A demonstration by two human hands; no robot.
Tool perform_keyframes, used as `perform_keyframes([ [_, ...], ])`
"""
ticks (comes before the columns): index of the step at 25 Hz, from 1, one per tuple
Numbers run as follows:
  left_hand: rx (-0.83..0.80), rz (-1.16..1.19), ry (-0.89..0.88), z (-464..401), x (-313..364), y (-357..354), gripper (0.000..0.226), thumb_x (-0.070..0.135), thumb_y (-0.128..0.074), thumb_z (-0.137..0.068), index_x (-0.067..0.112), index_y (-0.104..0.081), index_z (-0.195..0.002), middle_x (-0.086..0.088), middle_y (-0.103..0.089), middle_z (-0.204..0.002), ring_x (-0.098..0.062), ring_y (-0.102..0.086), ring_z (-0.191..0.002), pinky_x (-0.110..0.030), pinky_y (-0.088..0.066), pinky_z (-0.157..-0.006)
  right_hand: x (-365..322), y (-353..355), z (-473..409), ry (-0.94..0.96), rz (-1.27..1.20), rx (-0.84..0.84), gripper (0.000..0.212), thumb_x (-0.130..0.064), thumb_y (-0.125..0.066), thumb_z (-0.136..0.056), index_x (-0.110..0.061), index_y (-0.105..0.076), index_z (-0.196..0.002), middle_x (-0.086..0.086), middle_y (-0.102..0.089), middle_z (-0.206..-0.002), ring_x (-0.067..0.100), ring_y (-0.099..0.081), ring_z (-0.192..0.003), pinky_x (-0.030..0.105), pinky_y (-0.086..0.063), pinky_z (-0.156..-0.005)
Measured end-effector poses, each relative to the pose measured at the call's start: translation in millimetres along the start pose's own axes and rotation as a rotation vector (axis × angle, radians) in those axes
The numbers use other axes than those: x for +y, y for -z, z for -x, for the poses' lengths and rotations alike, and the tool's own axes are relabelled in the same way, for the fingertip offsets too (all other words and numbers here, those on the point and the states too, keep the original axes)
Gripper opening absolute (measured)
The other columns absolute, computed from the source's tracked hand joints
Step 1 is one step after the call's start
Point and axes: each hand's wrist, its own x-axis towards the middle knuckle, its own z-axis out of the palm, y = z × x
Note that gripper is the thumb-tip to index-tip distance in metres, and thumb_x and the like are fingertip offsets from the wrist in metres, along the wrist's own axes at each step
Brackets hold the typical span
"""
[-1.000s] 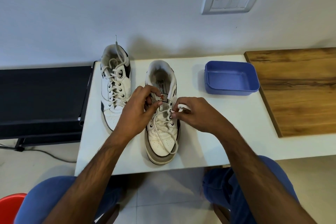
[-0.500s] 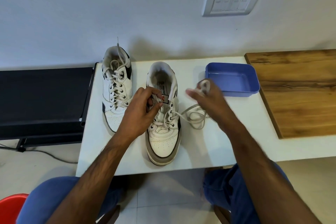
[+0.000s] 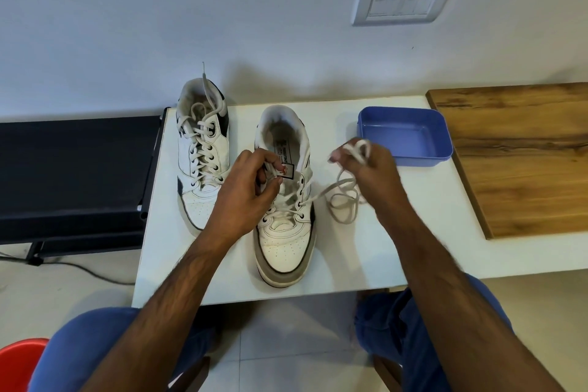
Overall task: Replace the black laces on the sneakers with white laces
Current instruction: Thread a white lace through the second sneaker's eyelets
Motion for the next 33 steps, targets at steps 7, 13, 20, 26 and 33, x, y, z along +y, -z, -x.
perform_keyframes([
  [7,-0.017,-0.013,-0.012,2,-2,3,0.024,0.015,-0.068,-0.095,0.029,-0.058,-0.111,0.005,-0.049,-0.093,-0.014,-0.051,-0.081,-0.036,-0.049,-0.071,1,-3,-2,-0.326,-0.415,0.125,0.022,-0.019,-0.060,-0.101,-0.012,-0.065,-0.080,0.002,-0.056,-0.065,0.012,-0.048,-0.060,0.028,-0.040,-0.063],
  [13,0.096,-0.368,-0.247,12,12,-1,0.022,0.030,-0.059,-0.099,0.020,-0.061,-0.118,0.007,-0.045,-0.096,-0.015,-0.047,-0.088,-0.038,-0.042,-0.075,3,5,-8,-0.397,-0.804,0.034,0.010,-0.020,-0.057,-0.101,-0.011,-0.056,-0.104,0.014,-0.074,-0.114,0.024,-0.070,-0.096,0.031,-0.053,-0.079],
  [20,-0.026,-0.774,-0.303,28,27,-34,0.030,0.046,-0.076,-0.080,0.028,-0.068,-0.103,0.000,-0.052,-0.101,-0.023,-0.049,-0.092,-0.040,-0.035,-0.076,13,18,-21,-0.121,-0.152,0.172,0.065,-0.011,-0.067,-0.096,-0.020,-0.036,-0.151,0.004,-0.039,-0.156,0.021,-0.045,-0.140,0.039,-0.042,-0.114],
  [26,-0.033,-0.723,-0.273,28,29,-35,0.035,0.043,-0.075,-0.082,0.026,-0.064,-0.111,0.001,-0.053,-0.104,-0.023,-0.054,-0.096,-0.041,-0.039,-0.078,15,27,-10,0.196,0.504,-0.053,0.022,-0.005,-0.072,-0.089,-0.019,-0.071,-0.107,-0.007,-0.063,-0.102,0.007,-0.062,-0.091,0.008,-0.045,-0.078],
  [33,-0.008,-0.555,-0.296,22,28,-18,0.026,0.038,-0.054,-0.093,0.024,-0.060,-0.115,0.004,-0.052,-0.109,-0.019,-0.052,-0.099,-0.038,-0.031,-0.082,27,-12,4,-0.023,1.051,-0.371,0.031,-0.045,-0.081,-0.080,-0.023,-0.068,-0.098,-0.004,-0.063,-0.093,0.018,-0.061,-0.083,0.033,-0.054,-0.078],
])
